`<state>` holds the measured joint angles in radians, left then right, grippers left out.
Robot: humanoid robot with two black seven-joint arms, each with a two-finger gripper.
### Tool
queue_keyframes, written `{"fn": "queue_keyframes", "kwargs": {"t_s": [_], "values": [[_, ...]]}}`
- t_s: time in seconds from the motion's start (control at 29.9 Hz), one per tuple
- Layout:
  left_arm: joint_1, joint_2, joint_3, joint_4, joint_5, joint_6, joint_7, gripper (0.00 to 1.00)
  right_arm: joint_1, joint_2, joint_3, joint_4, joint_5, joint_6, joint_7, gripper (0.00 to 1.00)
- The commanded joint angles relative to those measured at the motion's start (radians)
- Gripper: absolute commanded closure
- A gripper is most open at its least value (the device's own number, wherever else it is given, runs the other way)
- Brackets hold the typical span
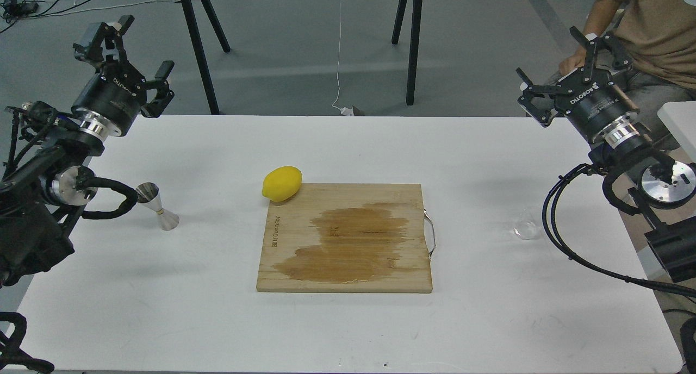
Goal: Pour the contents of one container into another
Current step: 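Move the left gripper down toward the metal jigger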
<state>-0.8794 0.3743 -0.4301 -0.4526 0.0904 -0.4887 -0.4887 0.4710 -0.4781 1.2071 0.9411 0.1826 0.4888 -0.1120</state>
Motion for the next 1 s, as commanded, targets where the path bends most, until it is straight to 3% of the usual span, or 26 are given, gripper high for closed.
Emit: {"fn": "queue_keyframes", "kwargs": {"t_s": [0.0, 0.4, 0.5, 0.64, 0.8, 0.97], "values": [[-0.001, 0.0, -0.001, -0.009, 0.0, 0.0, 0.0, 0.0, -0.002, -0.002, 0.0, 0.001, 0.001, 0.0, 0.0, 0.0], [-0.006, 0.003, -0.05, 0.025, 0.038, 0.0, 0.0, 0.0, -0.003, -0.004, 0.02, 0.001, 0.001, 0.0, 0.0, 0.0], [-0.038, 0.032, -0.049, 0.025, 0.19, 0.0, 0.0, 0.0, -0.006, -0.004, 0.02, 0.001, 0.001, 0.0, 0.0, 0.0], [-0.087, 0.068, -0.049, 0.006, 0.651, 0.0, 0.0, 0.0, -0.008, -0.002, 0.019, -0.001, 0.001, 0.0, 0.0, 0.0], [-0.081, 0.084, -0.044, -0.115, 1.09, 0.456, 0.0, 0.0, -0.011, 0.003, 0.02, -0.001, 0.001, 0.0, 0.0, 0.0], [-0.001, 0.175, -0.022, -0.297, 1.268, 0.741, 0.0, 0.0, -0.022, 0.004, 0.02, -0.001, 0.001, 0.0, 0.0, 0.0]]}}
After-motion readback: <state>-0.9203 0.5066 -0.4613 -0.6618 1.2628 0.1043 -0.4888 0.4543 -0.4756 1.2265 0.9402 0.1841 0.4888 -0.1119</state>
